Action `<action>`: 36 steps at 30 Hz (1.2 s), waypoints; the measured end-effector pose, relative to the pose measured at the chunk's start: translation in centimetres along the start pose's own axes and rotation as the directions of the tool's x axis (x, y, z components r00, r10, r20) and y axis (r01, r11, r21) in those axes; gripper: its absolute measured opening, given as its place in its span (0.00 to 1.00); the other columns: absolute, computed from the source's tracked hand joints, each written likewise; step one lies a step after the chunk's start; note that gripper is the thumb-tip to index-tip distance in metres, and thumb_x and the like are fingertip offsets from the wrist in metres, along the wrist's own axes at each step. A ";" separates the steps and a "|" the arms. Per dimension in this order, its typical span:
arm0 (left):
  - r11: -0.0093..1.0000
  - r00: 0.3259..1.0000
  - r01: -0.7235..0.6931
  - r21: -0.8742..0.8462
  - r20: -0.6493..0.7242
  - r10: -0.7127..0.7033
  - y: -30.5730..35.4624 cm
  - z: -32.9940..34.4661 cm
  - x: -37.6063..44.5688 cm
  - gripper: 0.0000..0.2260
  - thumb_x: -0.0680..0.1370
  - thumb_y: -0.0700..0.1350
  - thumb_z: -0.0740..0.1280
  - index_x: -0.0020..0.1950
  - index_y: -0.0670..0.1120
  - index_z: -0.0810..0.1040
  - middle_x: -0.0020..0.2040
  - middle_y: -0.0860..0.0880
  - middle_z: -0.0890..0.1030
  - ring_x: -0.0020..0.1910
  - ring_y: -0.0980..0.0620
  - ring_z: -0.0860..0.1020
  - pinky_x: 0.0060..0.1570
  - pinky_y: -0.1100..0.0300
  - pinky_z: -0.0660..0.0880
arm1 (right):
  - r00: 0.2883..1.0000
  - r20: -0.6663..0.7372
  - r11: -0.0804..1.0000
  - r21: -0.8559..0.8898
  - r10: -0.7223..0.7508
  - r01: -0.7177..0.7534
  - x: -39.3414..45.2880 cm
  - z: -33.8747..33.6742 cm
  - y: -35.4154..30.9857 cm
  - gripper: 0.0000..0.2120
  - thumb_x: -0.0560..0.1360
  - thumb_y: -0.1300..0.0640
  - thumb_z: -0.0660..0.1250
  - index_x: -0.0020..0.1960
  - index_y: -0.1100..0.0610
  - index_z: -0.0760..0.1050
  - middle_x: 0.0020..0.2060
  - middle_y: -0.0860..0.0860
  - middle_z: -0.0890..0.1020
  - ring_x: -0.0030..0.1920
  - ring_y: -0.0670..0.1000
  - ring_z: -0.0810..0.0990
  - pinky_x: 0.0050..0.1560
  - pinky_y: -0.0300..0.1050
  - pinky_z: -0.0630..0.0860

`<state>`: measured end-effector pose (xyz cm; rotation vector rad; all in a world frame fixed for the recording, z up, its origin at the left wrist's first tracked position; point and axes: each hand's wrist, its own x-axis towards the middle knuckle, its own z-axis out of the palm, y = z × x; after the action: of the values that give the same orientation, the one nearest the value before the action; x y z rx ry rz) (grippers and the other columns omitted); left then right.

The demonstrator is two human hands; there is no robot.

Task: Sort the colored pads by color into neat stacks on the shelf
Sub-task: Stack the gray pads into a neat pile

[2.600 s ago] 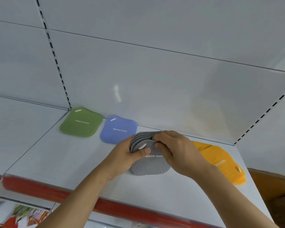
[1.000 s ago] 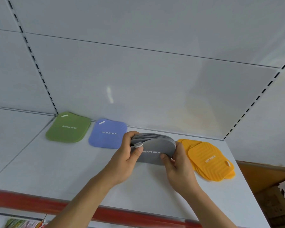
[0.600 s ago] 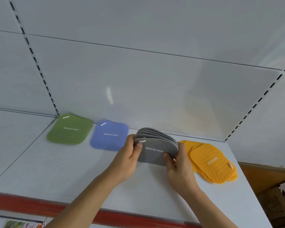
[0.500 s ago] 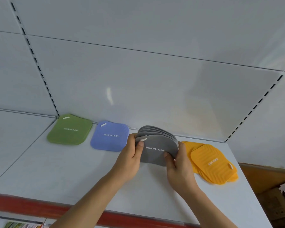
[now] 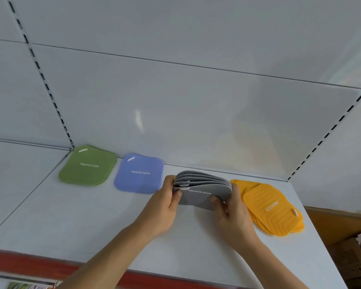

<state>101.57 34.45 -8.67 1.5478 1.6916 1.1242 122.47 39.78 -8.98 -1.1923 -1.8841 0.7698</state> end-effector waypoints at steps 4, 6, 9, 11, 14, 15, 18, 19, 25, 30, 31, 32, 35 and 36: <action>1.000 1.000 0.007 0.028 0.006 -0.007 0.0 -0.2 0.2 0.06 0.87 0.48 0.57 0.62 0.52 0.71 0.55 0.55 0.82 0.55 0.56 0.80 0.59 0.52 0.76 | 1.000 0.016 0.998 -0.054 -0.013 0.013 0.2 -0.5 -0.2 0.15 0.81 0.61 0.68 0.52 0.44 0.66 0.40 0.40 0.78 0.41 0.38 0.78 0.39 0.32 0.71; 0.999 0.999 0.034 0.040 0.003 -0.034 0.3 -0.5 0.4 0.06 0.87 0.49 0.57 0.60 0.50 0.72 0.52 0.52 0.83 0.53 0.51 0.81 0.56 0.47 0.77 | 1.000 0.022 0.997 -0.075 -0.003 0.005 0.7 -0.7 -0.2 0.13 0.81 0.60 0.68 0.50 0.44 0.67 0.37 0.41 0.77 0.39 0.41 0.77 0.36 0.36 0.69; 0.991 0.994 0.103 0.086 -0.047 -0.099 1.0 -1.1 1.4 0.07 0.87 0.50 0.60 0.55 0.48 0.74 0.47 0.47 0.83 0.48 0.45 0.80 0.51 0.46 0.76 | 0.997 0.041 0.996 -0.060 0.066 -0.063 2.1 -0.8 -0.4 0.09 0.80 0.57 0.68 0.54 0.46 0.71 0.43 0.41 0.82 0.43 0.43 0.80 0.41 0.47 0.76; 0.978 0.984 0.147 0.146 -0.127 -0.129 1.3 -1.4 2.5 0.08 0.85 0.49 0.64 0.52 0.46 0.77 0.44 0.47 0.83 0.45 0.45 0.80 0.48 0.48 0.76 | 0.992 0.042 0.992 -0.058 0.118 -0.115 3.0 -0.8 -0.8 0.10 0.79 0.56 0.69 0.56 0.45 0.74 0.47 0.41 0.84 0.46 0.46 0.82 0.45 0.49 0.80; 0.963 0.962 0.213 0.166 -0.208 -0.177 1.3 -1.5 4.0 0.06 0.82 0.50 0.69 0.55 0.48 0.79 0.43 0.53 0.84 0.45 0.49 0.82 0.46 0.51 0.79 | 0.980 0.058 0.978 -0.097 0.190 -0.184 4.4 -0.4 -1.1 0.16 0.79 0.55 0.70 0.65 0.45 0.73 0.47 0.41 0.83 0.44 0.46 0.83 0.38 0.40 0.76; 0.956 0.955 0.237 0.171 -0.223 -0.197 1.3 -1.4 4.4 0.08 0.81 0.50 0.69 0.58 0.50 0.78 0.43 0.54 0.84 0.46 0.50 0.82 0.45 0.53 0.77 | 0.976 0.061 0.972 -0.126 0.207 -0.198 4.7 -0.2 -1.1 0.19 0.79 0.54 0.70 0.69 0.46 0.72 0.46 0.41 0.83 0.43 0.45 0.82 0.36 0.37 0.73; 0.934 0.948 0.262 0.243 -0.246 -0.202 1.0 -0.9 5.3 0.13 0.81 0.50 0.70 0.63 0.51 0.73 0.44 0.53 0.84 0.47 0.49 0.82 0.42 0.54 0.72 | 0.982 0.025 0.965 -0.192 0.187 -0.179 5.1 0.5 -0.9 0.28 0.77 0.55 0.72 0.75 0.49 0.66 0.40 0.41 0.82 0.42 0.47 0.81 0.38 0.42 0.75; 0.926 0.949 0.265 0.270 -0.245 -0.201 0.9 -0.8 5.5 0.12 0.81 0.50 0.70 0.62 0.50 0.73 0.44 0.53 0.84 0.47 0.48 0.81 0.43 0.54 0.73 | 0.984 0.016 0.964 -0.208 0.175 -0.168 5.1 0.7 -0.8 0.29 0.77 0.56 0.72 0.74 0.50 0.65 0.39 0.42 0.82 0.41 0.49 0.81 0.40 0.46 0.77; 0.875 0.972 0.184 0.448 -0.217 -0.093 0.3 0.1 6.2 0.07 0.81 0.47 0.67 0.54 0.47 0.72 0.43 0.48 0.83 0.45 0.42 0.81 0.43 0.48 0.76 | 0.996 -0.008 0.928 -0.363 0.086 -0.083 5.7 1.8 0.4 0.16 0.78 0.54 0.71 0.64 0.52 0.73 0.45 0.52 0.85 0.44 0.57 0.81 0.41 0.49 0.76; 0.843 0.980 0.131 0.522 -0.197 -0.030 0.0 0.5 6.7 0.05 0.82 0.47 0.67 0.53 0.47 0.73 0.44 0.47 0.83 0.46 0.41 0.80 0.42 0.50 0.73 | 1.000 -0.005 0.880 -0.474 0.029 -0.028 5.9 2.1 1.0 0.14 0.79 0.54 0.68 0.64 0.55 0.77 0.52 0.54 0.85 0.50 0.59 0.82 0.47 0.48 0.76; 0.844 0.981 0.123 0.522 -0.192 -0.024 0.0 0.6 6.8 0.05 0.82 0.47 0.67 0.54 0.46 0.74 0.45 0.47 0.84 0.47 0.41 0.81 0.42 0.50 0.74 | 1.000 -0.002 0.860 -0.509 0.004 -0.004 5.8 2.2 1.2 0.14 0.80 0.53 0.68 0.63 0.55 0.78 0.51 0.54 0.85 0.49 0.60 0.81 0.48 0.50 0.77; 0.845 0.982 0.112 0.523 -0.189 -0.013 -0.1 0.6 6.8 0.06 0.82 0.47 0.67 0.55 0.46 0.75 0.46 0.47 0.84 0.48 0.41 0.81 0.43 0.50 0.74 | 1.000 0.003 0.834 -0.551 -0.022 0.020 5.7 2.3 1.5 0.13 0.80 0.53 0.67 0.62 0.56 0.78 0.49 0.55 0.85 0.48 0.60 0.80 0.49 0.52 0.77; 0.813 0.982 0.088 0.575 -0.188 0.027 -0.3 0.6 6.5 0.08 0.81 0.48 0.68 0.58 0.47 0.77 0.49 0.47 0.84 0.51 0.40 0.81 0.45 0.49 0.75 | 0.999 0.029 0.735 -0.676 -0.039 0.049 5.4 2.5 2.2 0.11 0.80 0.50 0.63 0.57 0.54 0.79 0.46 0.54 0.84 0.47 0.60 0.77 0.49 0.54 0.77; 0.800 0.983 0.082 0.594 -0.182 0.035 -0.4 0.6 6.2 0.08 0.81 0.48 0.68 0.59 0.47 0.78 0.49 0.47 0.84 0.51 0.40 0.81 0.45 0.49 0.76 | 0.999 0.028 0.716 -0.697 -0.031 0.042 5.3 2.5 2.4 0.11 0.80 0.49 0.62 0.55 0.53 0.79 0.47 0.53 0.83 0.48 0.60 0.77 0.49 0.54 0.77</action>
<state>100.95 40.70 -8.54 1.8185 2.3498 0.7598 119.99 45.30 -10.71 -1.5828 -2.2900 -0.0081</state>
